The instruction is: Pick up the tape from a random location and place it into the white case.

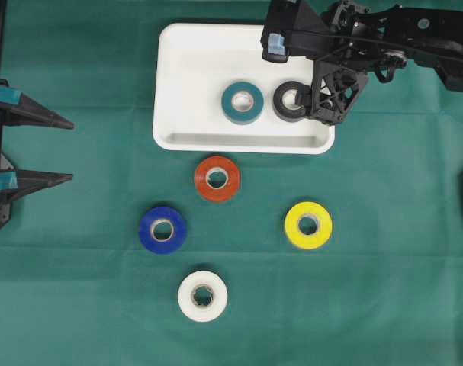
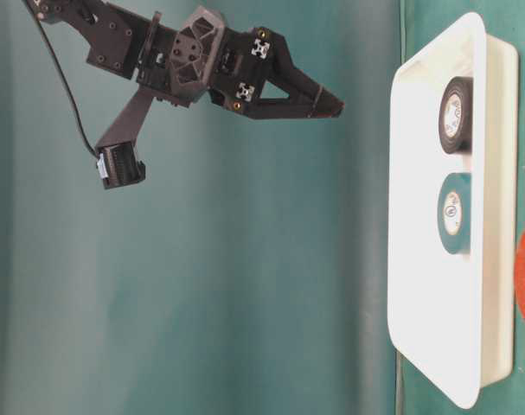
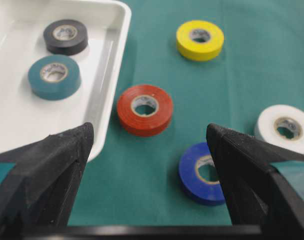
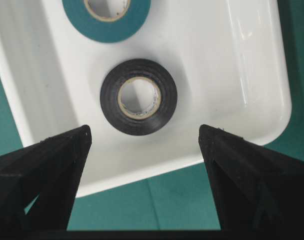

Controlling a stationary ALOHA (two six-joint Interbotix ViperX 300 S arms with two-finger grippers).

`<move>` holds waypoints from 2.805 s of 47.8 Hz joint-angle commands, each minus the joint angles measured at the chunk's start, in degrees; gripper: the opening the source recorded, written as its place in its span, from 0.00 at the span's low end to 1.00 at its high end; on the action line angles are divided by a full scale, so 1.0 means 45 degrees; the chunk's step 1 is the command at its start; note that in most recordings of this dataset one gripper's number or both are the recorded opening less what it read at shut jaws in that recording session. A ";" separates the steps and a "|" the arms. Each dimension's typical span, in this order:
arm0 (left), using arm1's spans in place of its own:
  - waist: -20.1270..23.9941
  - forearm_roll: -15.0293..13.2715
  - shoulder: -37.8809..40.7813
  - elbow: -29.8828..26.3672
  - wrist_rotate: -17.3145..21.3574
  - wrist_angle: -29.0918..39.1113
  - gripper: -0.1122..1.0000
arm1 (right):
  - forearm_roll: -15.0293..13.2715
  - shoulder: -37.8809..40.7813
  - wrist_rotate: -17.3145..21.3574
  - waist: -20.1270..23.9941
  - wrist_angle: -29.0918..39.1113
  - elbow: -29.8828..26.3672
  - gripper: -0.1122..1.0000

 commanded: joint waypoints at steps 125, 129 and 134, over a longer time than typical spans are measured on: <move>-0.0020 -0.0020 0.0117 -0.0098 0.0000 -0.0059 0.92 | 0.0371 -1.1699 0.1621 0.3750 -0.6191 0.9629 0.82; -0.0078 0.0000 0.0117 -0.0098 0.0000 -0.0059 0.92 | 0.0371 -1.1699 0.1602 0.3750 -0.6191 0.9629 0.82; -0.0352 -0.0059 0.0117 -0.0117 0.0000 -0.0078 0.92 | 0.0371 -1.1680 0.1602 0.3750 -0.6191 0.9629 0.82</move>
